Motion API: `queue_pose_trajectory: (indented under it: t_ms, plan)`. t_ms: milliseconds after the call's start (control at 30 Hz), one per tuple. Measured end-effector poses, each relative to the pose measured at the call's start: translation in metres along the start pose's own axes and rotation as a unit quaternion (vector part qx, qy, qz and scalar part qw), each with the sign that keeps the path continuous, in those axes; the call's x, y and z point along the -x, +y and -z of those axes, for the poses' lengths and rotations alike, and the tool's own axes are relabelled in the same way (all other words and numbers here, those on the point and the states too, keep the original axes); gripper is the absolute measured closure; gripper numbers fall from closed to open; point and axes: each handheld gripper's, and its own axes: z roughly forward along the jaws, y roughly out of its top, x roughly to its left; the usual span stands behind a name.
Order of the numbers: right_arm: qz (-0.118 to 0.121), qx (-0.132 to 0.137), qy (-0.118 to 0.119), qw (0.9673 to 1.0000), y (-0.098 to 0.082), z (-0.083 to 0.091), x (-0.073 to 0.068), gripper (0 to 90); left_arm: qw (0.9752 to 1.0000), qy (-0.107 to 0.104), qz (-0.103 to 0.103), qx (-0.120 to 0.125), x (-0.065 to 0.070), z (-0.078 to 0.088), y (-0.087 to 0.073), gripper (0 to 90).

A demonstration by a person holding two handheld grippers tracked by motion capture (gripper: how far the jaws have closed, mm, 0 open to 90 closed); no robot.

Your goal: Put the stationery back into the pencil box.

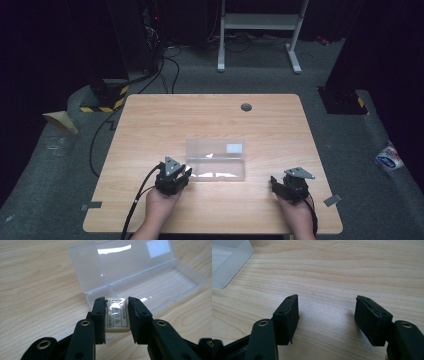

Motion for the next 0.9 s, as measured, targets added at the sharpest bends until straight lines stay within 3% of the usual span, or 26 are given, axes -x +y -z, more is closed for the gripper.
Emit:
queue_pose_trajectory:
  t_ms: [500, 900]
  plan:
    - [0.002, 0.001, -0.001, 1.0, 0.0, 0.0, 0.0, 35.9, 0.9999, 0.005, 0.016, 0.003, 0.0, -0.023, 0.006, 68.0]
    - [-0.002, 0.001, -0.003, 1.0, 0.0, 0.0, -0.001, 36.3, 0.9997, 0.014, 0.018, 0.002, 0.004, -0.026, 0.007, 67.9]
